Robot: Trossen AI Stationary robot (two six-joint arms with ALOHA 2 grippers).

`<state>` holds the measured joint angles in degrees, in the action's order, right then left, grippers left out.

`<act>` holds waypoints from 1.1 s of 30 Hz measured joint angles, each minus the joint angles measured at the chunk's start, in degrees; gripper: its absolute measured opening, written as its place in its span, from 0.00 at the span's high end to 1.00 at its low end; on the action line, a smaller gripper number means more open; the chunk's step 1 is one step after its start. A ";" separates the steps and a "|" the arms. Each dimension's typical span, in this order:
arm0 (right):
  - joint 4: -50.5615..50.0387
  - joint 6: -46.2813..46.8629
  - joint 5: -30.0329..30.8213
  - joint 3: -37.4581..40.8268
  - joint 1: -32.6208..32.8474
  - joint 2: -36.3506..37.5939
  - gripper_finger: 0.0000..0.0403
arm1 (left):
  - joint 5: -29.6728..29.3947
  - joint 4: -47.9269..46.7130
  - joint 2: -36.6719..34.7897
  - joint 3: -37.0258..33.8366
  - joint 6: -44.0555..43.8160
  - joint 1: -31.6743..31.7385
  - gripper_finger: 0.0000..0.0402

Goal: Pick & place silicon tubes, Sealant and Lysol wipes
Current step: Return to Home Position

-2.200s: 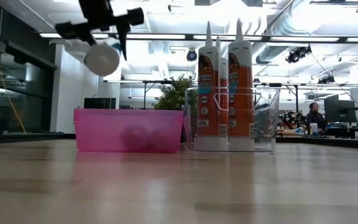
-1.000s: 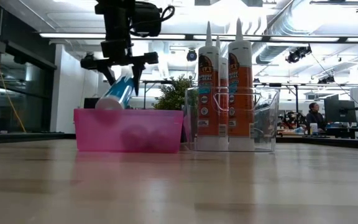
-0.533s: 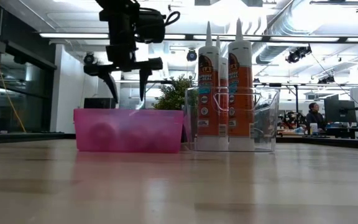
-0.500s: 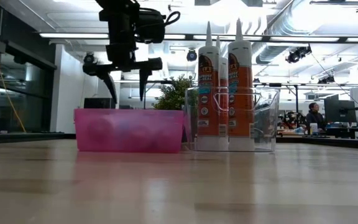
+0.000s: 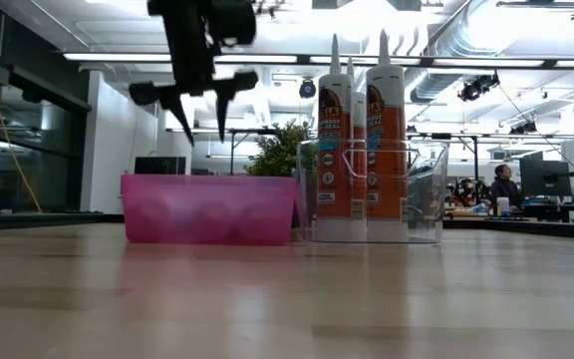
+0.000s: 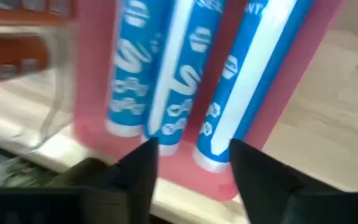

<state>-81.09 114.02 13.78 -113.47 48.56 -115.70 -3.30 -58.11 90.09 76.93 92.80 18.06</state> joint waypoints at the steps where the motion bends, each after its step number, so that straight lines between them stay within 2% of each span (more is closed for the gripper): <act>1: -0.59 -0.11 0.84 0.00 0.00 0.62 0.24 | 0.05 0.01 -1.13 0.00 -0.64 -0.25 0.56; 5: -4.54 -2.01 5.35 -0.04 0.00 4.15 0.24 | 3.52 -1.53 -6.34 0.00 -6.07 -0.91 0.81; 7: -7.38 -3.46 7.93 -0.04 -0.22 6.16 0.24 | 7.65 -3.14 -9.00 0.02 -10.14 -0.93 0.94; 8: -8.60 -4.37 9.47 -0.04 -0.36 7.31 0.24 | 10.56 -3.59 -10.16 0.02 -13.12 -0.93 0.97; 13: -8.30 -10.87 19.71 3.55 -1.64 15.48 0.24 | 24.12 -3.34 -14.36 0.04 -28.59 -1.47 0.98; 18: -6.56 -15.27 25.36 13.91 -4.18 25.32 0.25 | 25.55 -2.35 -16.83 0.02 -36.01 -5.72 1.00; 23: 4.78 -20.98 31.88 28.75 -5.98 38.24 0.25 | 26.55 -0.52 -19.97 -1.14 -42.59 -8.82 1.00; 27: 17.35 -28.62 39.57 39.99 -6.92 48.18 0.25 | 26.80 4.95 -24.56 -8.19 -48.67 -9.51 1.00; 33: 32.75 -39.46 49.64 53.77 -7.06 62.03 0.25 | 27.21 22.17 -34.75 -23.28 -61.11 -9.51 1.00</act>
<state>-48.33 74.56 63.41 -59.70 41.49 -53.67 23.90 -35.93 55.34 53.65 31.69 8.54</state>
